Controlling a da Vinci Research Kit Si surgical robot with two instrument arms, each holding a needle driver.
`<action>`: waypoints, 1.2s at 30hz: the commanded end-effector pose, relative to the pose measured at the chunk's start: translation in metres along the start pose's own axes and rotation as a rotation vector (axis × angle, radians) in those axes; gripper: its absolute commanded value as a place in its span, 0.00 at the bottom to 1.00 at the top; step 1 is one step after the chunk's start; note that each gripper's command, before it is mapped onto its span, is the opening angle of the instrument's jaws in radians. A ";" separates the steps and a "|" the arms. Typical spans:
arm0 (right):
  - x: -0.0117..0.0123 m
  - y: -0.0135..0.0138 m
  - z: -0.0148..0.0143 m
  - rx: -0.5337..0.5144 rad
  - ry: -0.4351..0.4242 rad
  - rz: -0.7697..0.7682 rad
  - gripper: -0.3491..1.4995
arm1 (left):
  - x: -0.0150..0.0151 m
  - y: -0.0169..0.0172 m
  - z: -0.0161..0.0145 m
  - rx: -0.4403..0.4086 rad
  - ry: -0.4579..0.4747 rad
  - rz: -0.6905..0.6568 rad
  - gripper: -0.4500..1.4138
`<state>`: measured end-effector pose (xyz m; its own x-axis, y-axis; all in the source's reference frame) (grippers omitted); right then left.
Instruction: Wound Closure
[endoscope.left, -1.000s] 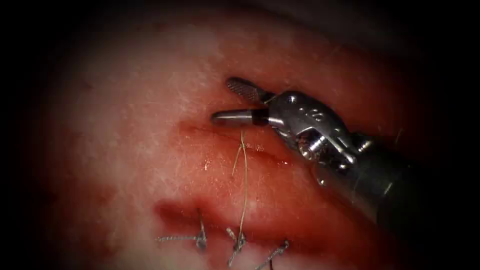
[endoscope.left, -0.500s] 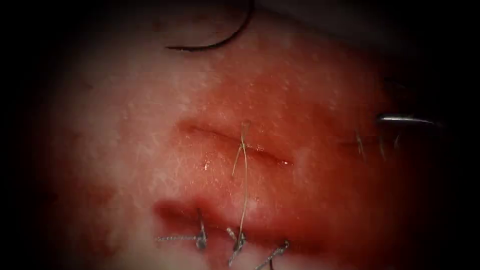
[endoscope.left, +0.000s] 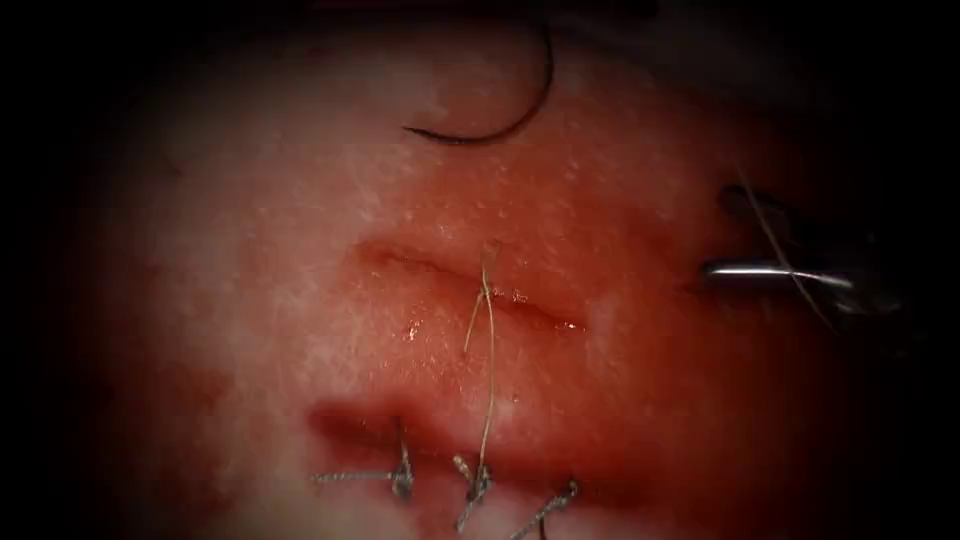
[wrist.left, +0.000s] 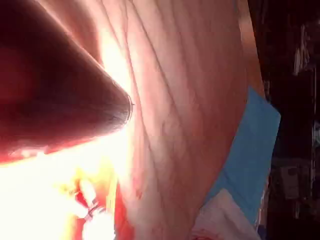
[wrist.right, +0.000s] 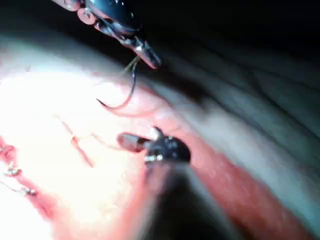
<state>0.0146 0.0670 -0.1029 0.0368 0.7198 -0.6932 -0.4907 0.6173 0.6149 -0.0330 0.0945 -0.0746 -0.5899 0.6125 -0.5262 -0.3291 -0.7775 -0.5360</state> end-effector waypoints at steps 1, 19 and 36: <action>0.0012 -0.0003 0.0009 0.015 0.004 -0.013 0.99 | 0.0009 -0.0007 0.0001 0.008 0.000 -0.005 0.62; 0.0028 -0.0027 0.0009 0.002 -0.039 -0.133 0.99 | -0.0066 0.0074 -0.0121 -0.059 0.148 0.250 0.57; 0.0027 -0.0030 0.0009 0.003 -0.039 -0.134 0.99 | -0.0155 0.0162 -0.0068 -0.063 -0.009 1.046 0.47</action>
<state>0.0163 0.0665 -0.1064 0.1389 0.6467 -0.7500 -0.4776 0.7072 0.5214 -0.0238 0.0724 -0.0797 -0.5626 -0.3718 -0.7384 0.3941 -0.9058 0.1559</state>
